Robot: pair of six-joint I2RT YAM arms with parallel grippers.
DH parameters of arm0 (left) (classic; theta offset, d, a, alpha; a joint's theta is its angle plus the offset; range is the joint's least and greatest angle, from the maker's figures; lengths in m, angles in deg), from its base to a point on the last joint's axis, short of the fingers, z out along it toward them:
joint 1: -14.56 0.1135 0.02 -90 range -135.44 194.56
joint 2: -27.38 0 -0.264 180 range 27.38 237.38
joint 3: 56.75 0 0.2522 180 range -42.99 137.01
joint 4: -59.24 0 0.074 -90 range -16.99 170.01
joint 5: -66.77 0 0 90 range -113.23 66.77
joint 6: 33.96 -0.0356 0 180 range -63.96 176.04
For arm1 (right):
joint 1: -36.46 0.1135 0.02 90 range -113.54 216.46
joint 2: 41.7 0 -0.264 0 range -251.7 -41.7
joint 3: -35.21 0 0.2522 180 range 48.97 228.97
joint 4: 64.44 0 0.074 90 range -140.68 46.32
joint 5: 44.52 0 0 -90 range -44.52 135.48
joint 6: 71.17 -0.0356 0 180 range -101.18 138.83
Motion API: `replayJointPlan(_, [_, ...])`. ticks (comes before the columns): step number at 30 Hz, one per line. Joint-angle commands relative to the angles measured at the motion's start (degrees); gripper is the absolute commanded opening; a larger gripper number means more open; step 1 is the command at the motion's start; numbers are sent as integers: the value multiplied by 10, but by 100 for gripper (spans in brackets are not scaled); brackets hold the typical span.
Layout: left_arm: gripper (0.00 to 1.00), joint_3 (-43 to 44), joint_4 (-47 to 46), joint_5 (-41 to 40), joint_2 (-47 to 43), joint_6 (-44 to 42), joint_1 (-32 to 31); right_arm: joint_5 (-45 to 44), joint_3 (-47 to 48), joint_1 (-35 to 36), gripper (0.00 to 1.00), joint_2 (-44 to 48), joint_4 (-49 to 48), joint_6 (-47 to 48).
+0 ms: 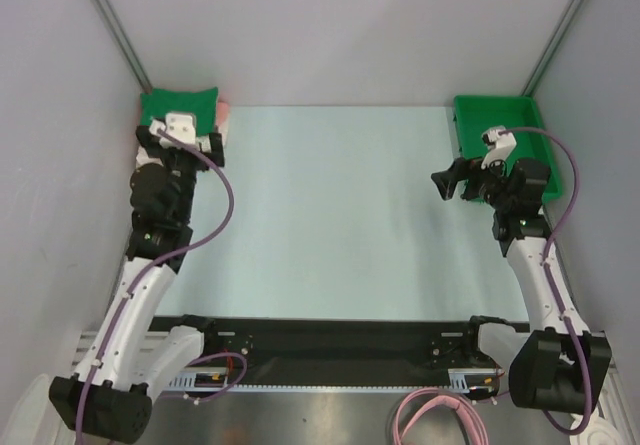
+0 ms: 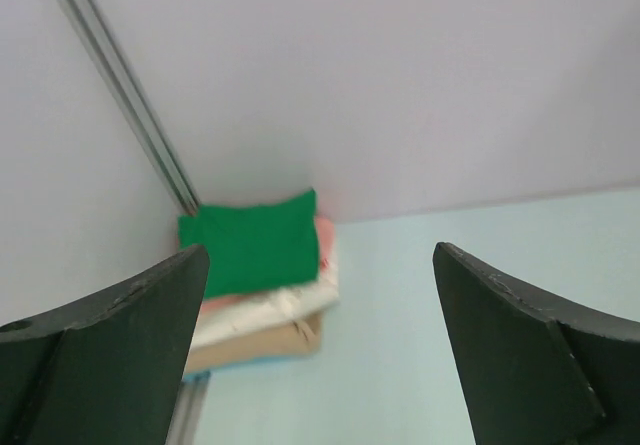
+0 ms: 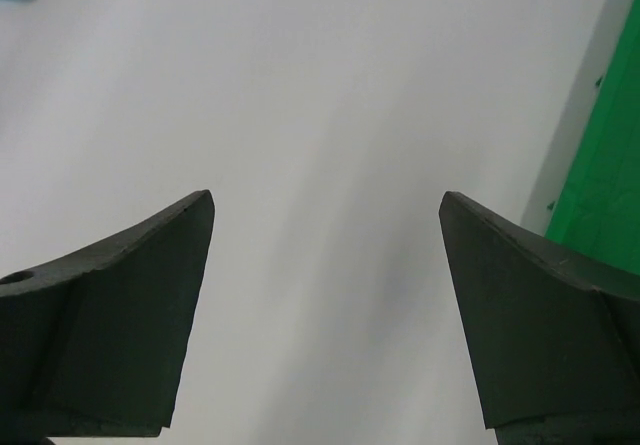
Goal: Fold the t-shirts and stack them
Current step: Reset both grippers
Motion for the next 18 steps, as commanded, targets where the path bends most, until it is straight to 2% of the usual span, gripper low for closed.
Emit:
replayJointPlan(1, [100, -93, 44, 59, -8, 36, 0, -58, -65, 0, 100, 21, -81, -58])
replayJointPlan(3, [100, -159, 25, 95, -15, -23, -1, -93, -93, -1, 100, 23, -108, -55])
replayJointPlan(4, [100, -180, -5, 91, -22, -3, 1, -101, -113, -1, 100, 17, -133, -45])
replayJointPlan(5, [100, -243, -44, 82, -28, 10, 2, -117, -117, -1, 100, 12, -140, -39])
replayJointPlan(6, [100, -276, -129, 53, -35, 50, 2, -126, -120, 1, 99, 5, -153, -32])
replayJointPlan(8, [100, -362, -216, 59, -39, 66, 5, -160, -129, 3, 100, -20, -164, -18])
replayJointPlan(9, [100, -382, -287, 56, -35, 64, 6, -172, -130, 4, 100, -29, -169, -18])
replayJointPlan(10, [100, -398, -313, 43, -23, 67, 8, -184, -129, 3, 100, -37, -166, -23])
replayJointPlan(13, [100, -422, -342, 92, 25, 56, 24, -186, -120, -2, 100, -63, -157, -20])
replayJointPlan(15, [100, -437, -360, 90, 54, 67, 29, -173, -123, -6, 100, -64, -163, -13])
replayJointPlan(18, [100, -474, -488, 96, 108, 82, 40, -162, -141, -9, 100, -51, -192, -13])
